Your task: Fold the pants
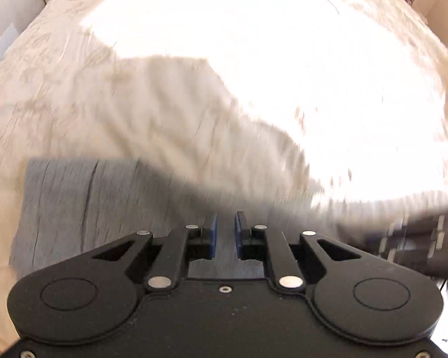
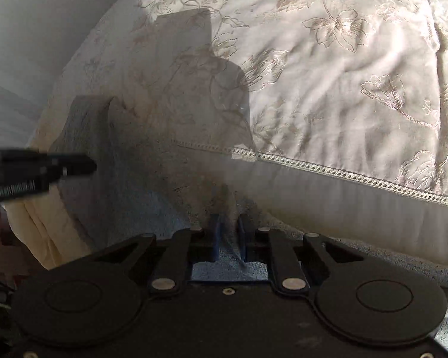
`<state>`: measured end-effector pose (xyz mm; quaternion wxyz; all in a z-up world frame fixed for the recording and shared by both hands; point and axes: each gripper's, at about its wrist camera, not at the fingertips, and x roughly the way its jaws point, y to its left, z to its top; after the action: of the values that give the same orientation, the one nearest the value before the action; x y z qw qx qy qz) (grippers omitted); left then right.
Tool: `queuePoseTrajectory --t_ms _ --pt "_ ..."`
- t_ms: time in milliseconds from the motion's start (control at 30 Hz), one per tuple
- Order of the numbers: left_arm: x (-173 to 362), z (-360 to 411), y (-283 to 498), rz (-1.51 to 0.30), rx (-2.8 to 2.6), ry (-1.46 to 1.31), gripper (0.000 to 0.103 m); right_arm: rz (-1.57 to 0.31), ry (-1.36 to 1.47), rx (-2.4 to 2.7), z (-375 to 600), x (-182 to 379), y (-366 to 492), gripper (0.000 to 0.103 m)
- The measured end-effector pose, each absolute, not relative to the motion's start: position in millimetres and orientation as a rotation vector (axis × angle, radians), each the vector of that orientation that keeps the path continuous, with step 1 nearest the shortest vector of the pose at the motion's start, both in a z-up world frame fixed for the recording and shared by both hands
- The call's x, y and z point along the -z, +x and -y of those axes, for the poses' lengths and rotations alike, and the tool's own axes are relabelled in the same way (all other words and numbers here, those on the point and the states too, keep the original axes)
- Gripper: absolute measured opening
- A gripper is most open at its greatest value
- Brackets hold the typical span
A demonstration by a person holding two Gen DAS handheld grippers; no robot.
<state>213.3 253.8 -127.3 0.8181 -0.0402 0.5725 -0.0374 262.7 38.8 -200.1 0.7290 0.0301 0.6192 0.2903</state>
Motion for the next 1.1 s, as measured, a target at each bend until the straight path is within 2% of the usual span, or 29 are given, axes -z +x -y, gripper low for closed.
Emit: queuePoseTrajectory --t_ms 167,300,367,500,567,800,967,1100 --pt "156.7 -240.0 267.5 -1.284 0.087 -0.072 0.020 -1.335 -0.040 -0.664 -49.0 205.8 235.8 0.013" --pt "197.9 -241.3 249.8 -1.434 0.107 -0.056 0.020 -1.327 0.005 -0.650 -43.1 204.4 233.4 0.016" --pt "200.9 -241.0 220.8 -1.378 0.127 0.005 0.020 -1.331 0.056 -0.643 -36.9 203.7 239.3 0.016" --pt "196.1 -237.8 172.9 -1.265 0.164 0.083 0.019 -1.365 0.162 -0.664 -26.8 202.1 250.3 0.026" --pt "195.2 -237.3 159.7 -1.234 0.163 0.091 0.019 -1.373 0.185 -0.664 -25.1 202.0 253.2 0.027" --pt "194.9 -248.3 162.1 -1.182 0.130 0.027 0.019 -1.404 0.440 -0.663 -28.8 197.1 296.6 0.031" --pt "186.8 -251.1 157.9 -1.161 0.149 0.028 0.019 -1.504 0.376 -0.696 -57.7 215.6 305.8 0.032" --pt "171.4 -262.6 143.7 -1.157 0.175 0.005 0.020 -1.462 0.326 -0.767 -82.2 212.1 292.9 0.032"
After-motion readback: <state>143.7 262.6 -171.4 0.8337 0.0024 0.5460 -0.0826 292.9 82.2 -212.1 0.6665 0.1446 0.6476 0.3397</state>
